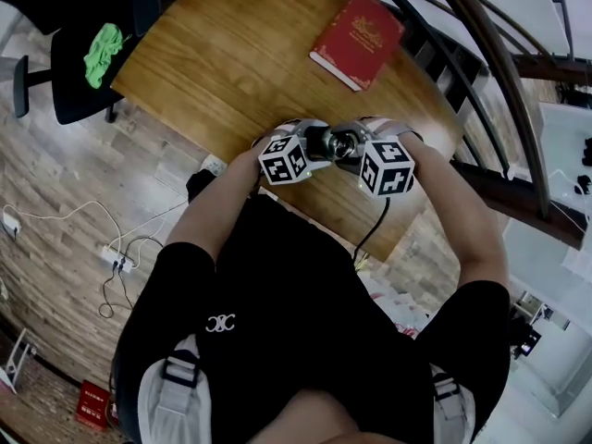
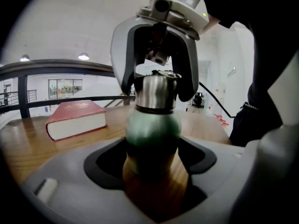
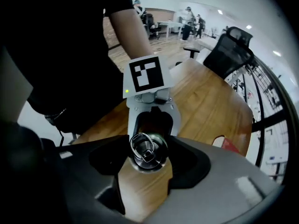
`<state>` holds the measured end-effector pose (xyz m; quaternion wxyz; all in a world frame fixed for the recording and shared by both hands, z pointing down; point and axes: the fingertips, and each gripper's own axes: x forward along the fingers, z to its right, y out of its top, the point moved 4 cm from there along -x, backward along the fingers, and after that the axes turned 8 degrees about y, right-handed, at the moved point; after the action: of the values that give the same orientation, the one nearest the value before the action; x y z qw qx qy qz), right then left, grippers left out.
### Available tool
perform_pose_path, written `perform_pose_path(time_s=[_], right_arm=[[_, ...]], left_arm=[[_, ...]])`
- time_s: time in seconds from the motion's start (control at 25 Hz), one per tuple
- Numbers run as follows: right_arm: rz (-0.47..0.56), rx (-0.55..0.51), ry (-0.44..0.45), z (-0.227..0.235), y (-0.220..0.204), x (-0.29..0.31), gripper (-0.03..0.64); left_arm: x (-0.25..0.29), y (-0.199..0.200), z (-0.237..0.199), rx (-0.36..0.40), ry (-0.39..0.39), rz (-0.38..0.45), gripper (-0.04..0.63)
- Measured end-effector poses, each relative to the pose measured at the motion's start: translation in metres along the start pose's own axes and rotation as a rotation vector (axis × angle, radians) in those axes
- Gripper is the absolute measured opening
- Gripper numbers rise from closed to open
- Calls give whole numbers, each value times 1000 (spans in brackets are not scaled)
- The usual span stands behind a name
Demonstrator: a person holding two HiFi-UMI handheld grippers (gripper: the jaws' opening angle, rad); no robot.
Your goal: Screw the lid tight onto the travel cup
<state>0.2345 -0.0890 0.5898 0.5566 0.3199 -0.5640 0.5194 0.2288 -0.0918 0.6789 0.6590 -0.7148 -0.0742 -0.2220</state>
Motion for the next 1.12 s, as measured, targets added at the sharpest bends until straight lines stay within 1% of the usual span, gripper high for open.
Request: perform_pose_path(time_s=[0.2, 0.44, 0.56, 0.72, 0.88, 1.0, 1.12], right_arm=[[155, 251, -62, 4, -3, -2, 255], [298, 484, -174, 6, -8, -5, 255], [381, 612, -249, 7, -11, -7, 256], [481, 762, -376, 10, -11, -15, 256], [571, 940, -482, 8, -15, -15, 256], [657, 1106, -542, 7, -19, -15, 256], [794, 1320, -609, 4, -25, -12, 256]], left_arm=[[-1, -1, 0, -3, 2, -2, 397], [-2, 0, -1, -8, 12, 0, 397], [-1, 0, -2, -7, 13, 0, 397], [-1, -1, -2, -8, 23, -1, 397], [-1, -2, -1, -4, 10, -5, 397], [-2, -1, -1, -4, 7, -7, 397], [-2, -2, -1, -3, 8, -9, 397]])
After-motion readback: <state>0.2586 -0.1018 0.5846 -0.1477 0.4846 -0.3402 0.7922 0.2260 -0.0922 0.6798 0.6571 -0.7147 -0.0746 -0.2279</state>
